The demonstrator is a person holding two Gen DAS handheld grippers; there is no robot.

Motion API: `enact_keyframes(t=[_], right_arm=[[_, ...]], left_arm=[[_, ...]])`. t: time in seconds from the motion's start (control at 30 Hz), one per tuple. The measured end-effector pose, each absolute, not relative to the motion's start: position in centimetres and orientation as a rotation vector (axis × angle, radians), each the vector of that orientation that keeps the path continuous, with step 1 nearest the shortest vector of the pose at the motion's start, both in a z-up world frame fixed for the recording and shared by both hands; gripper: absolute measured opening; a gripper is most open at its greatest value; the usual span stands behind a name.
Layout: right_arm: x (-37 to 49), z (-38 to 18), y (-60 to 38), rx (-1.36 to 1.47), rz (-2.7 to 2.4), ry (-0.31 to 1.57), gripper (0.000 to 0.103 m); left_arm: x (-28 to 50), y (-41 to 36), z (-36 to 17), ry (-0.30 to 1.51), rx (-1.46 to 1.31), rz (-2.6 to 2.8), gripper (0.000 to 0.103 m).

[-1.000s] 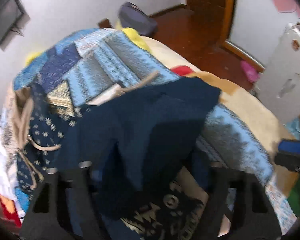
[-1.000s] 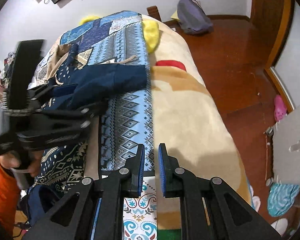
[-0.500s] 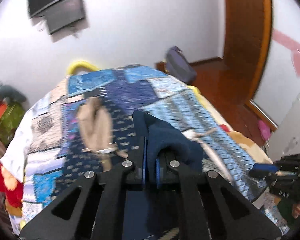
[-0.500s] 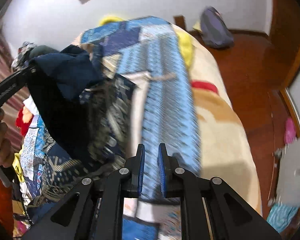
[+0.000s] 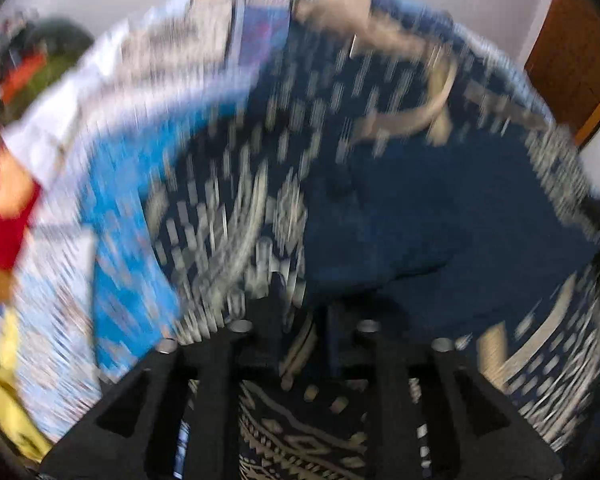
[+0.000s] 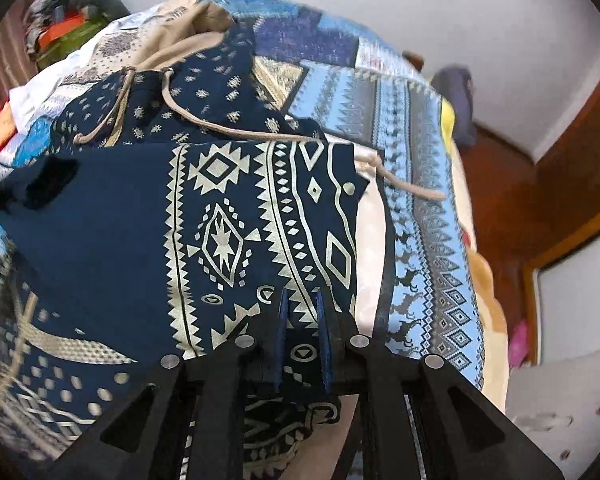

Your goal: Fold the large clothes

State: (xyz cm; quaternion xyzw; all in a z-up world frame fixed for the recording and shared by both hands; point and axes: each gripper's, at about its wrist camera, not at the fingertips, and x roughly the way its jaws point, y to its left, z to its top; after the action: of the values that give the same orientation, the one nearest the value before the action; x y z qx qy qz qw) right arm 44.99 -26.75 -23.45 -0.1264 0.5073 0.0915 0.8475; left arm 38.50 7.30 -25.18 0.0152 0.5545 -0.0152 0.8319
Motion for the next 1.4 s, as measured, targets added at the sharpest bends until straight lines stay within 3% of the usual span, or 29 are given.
enact_keyframes(t=[0.07,0.1,0.13,0.2,0.23,0.4,0.47,0.53,0.77,0.87,0.93,0.97,1.03,1.27,1.4], right_arm=[[44.4,-23.4,-26.5,-0.318,0.149,1.044,0.011],[44.2,-23.3,-26.4,-0.346,0.120,1.038,0.021],[44.1,-23.3,-26.2,-0.373,0.090,1.029,0.051],[43.9,-23.2,-26.4,-0.488,-0.039,0.962,0.091],[43.8,-23.2,-26.8,-0.499,-0.036,0.952,0.093],[43.9,-22.3,-29.9,-0.308,0.036,1.034,0.093],[43.6,-21.6,-30.6,-0.247,0.054,1.041,0.093],[43.1,-21.1,-30.7,-0.210,0.080,1.042,0.094],[41.7,-18.8,-30.1,-0.116,0.163,1.021,0.094],[41.1,-18.5,-30.0,-0.132,0.169,1.015,0.094],[40.5,-18.3,-30.1,-0.148,0.166,1.011,0.094],[40.5,-18.4,-30.3,-0.156,0.163,1.008,0.094],[40.1,-18.3,-30.5,-0.174,0.159,0.999,0.094],[40.2,-18.1,-31.0,-0.175,0.149,0.978,0.094],[41.3,-18.2,-30.5,-0.137,0.159,0.981,0.094]], left_arm=[[37.4,8.0,-27.2,1.196,0.020,-0.032,0.049],[36.5,8.3,-27.5,1.152,0.017,-0.014,0.058],[36.1,8.5,-27.5,1.131,0.018,0.000,0.067],[35.4,9.0,-27.6,1.118,0.000,0.007,0.070],[35.2,9.4,-27.6,1.121,-0.028,-0.006,0.070],[34.2,9.6,-25.8,1.122,-0.064,-0.080,0.071],[34.2,8.6,-24.5,1.105,-0.062,-0.114,0.075],[34.3,7.4,-23.7,1.094,-0.053,-0.131,0.088],[39.4,2.7,-25.0,1.140,-0.001,-0.127,0.088],[40.5,1.7,-26.1,1.147,0.004,-0.103,0.078],[40.9,1.7,-26.0,1.149,-0.002,-0.083,0.046],[41.1,2.0,-25.8,1.153,0.007,-0.056,0.040],[41.2,2.8,-25.5,1.153,-0.001,-0.044,0.017],[40.0,10.5,-20.7,1.030,-0.097,0.049,0.009],[39.6,14.1,-20.7,1.044,-0.166,0.072,0.008]])
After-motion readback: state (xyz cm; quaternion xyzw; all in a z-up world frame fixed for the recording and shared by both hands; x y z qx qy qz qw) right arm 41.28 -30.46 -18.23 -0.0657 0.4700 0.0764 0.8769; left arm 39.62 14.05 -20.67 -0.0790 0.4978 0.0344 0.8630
